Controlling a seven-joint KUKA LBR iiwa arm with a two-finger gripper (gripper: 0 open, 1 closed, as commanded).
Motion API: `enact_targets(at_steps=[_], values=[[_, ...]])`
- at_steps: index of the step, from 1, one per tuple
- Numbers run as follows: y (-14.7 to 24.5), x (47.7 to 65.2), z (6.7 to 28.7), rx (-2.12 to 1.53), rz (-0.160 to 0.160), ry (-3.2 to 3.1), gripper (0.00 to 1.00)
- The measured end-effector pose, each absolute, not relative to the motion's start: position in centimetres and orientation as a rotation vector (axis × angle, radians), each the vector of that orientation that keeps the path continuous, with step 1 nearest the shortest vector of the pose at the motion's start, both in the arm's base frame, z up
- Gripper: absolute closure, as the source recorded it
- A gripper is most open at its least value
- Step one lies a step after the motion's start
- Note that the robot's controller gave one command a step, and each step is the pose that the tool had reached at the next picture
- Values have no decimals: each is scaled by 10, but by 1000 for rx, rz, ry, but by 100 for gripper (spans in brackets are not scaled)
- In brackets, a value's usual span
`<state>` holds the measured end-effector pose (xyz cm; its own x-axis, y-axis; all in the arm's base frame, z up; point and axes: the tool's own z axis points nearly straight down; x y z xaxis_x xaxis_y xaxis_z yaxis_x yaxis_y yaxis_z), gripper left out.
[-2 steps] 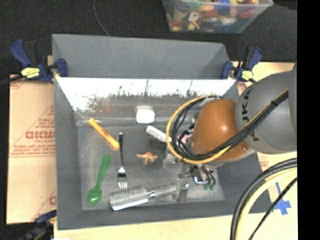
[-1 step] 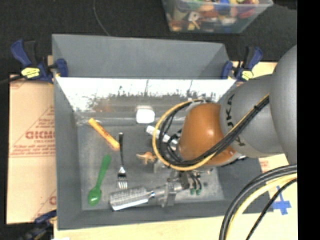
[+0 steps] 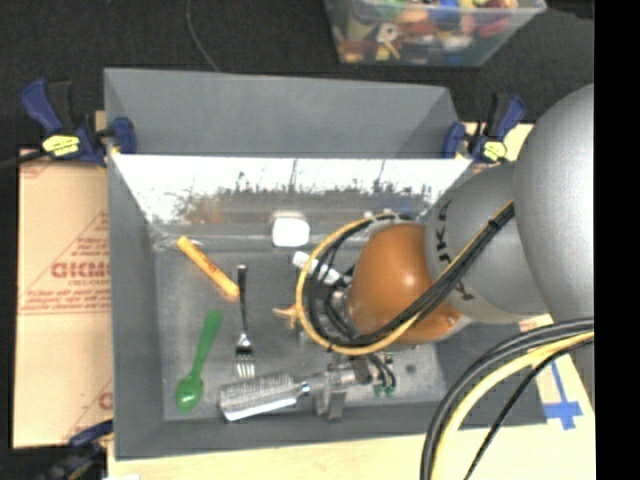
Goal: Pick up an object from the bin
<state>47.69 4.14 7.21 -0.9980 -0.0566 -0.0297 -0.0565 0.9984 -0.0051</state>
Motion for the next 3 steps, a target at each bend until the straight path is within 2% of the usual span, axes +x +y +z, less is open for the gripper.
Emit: enact_targets(at_steps=[1, 2, 3], values=[[76, 473, 71, -26, -1, 3127, 100], [76, 473, 71, -26, -1, 3127, 100], [76, 474, 155, -33, -1, 3126, 100]])
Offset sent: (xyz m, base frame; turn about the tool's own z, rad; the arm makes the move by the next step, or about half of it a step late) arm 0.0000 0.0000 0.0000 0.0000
